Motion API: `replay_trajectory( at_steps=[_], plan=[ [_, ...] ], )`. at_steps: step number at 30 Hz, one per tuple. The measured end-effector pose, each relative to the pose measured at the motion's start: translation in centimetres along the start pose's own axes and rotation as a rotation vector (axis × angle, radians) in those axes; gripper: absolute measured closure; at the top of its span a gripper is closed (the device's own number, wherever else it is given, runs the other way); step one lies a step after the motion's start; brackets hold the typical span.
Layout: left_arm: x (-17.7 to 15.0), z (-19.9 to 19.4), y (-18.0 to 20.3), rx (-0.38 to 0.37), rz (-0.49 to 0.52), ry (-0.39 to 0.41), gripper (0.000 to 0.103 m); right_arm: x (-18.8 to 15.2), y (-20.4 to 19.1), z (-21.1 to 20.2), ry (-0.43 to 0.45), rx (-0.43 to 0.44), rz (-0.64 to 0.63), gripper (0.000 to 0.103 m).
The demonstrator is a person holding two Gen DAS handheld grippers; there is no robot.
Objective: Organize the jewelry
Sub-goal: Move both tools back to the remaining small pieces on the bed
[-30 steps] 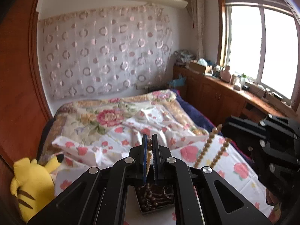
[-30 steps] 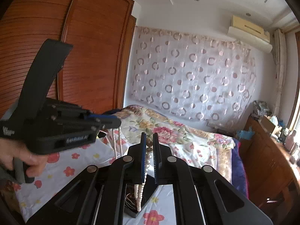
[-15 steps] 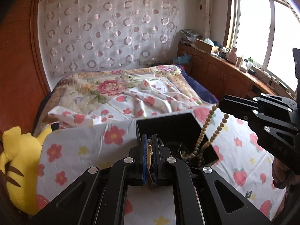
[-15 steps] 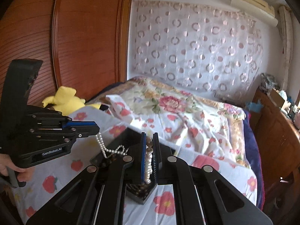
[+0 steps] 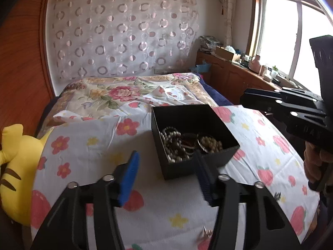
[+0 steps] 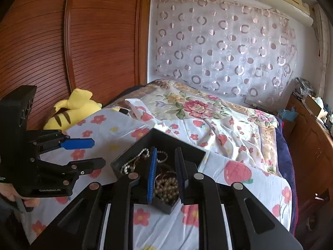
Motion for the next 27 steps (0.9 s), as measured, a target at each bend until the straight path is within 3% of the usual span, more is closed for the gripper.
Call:
replay_trajectory(
  at_steps=[3,8,14,16,27],
  plan=[
    [-0.8,-1.0,0.1,0.016,0.019,0.022,0.024,-1.8,-0.9,-1.3,-0.012,0.019,-0.009,0.083],
    [-2.9,-2.0,-0.1,0.026,0.024,0.018,0.016,-6.1,-2.2,-2.7,-0.067,0.039,-0.033,0.081],
    [-6.2,-3.0,-0.1,0.016,0.016,-0.012,0.014,-11.4,-2.8,-3.3,-0.155,0.073,-0.024,0.075],
    [-6.8,-3.2,0.1,0.005,0.017,-0.021,0.014,-12.7,-2.5,-3.4,-0.190,0.078,-0.013,0.065],
    [-7.5,-3.8,1.1,-0.013,0.007,-0.024,0.014,-17.7,-2.9,-4.2,-0.274,0.134,0.004,0.064]
  ],
)
Point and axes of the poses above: each gripper's, at about its wrist camera, not at the fingertips, and z roughly the way its jaws point, y to its right, x to its top, the point moved 6 cm from there along z, roughly the way its jaws point, and after that the axes turned 10 degrees about x, right-handed, at the moved point
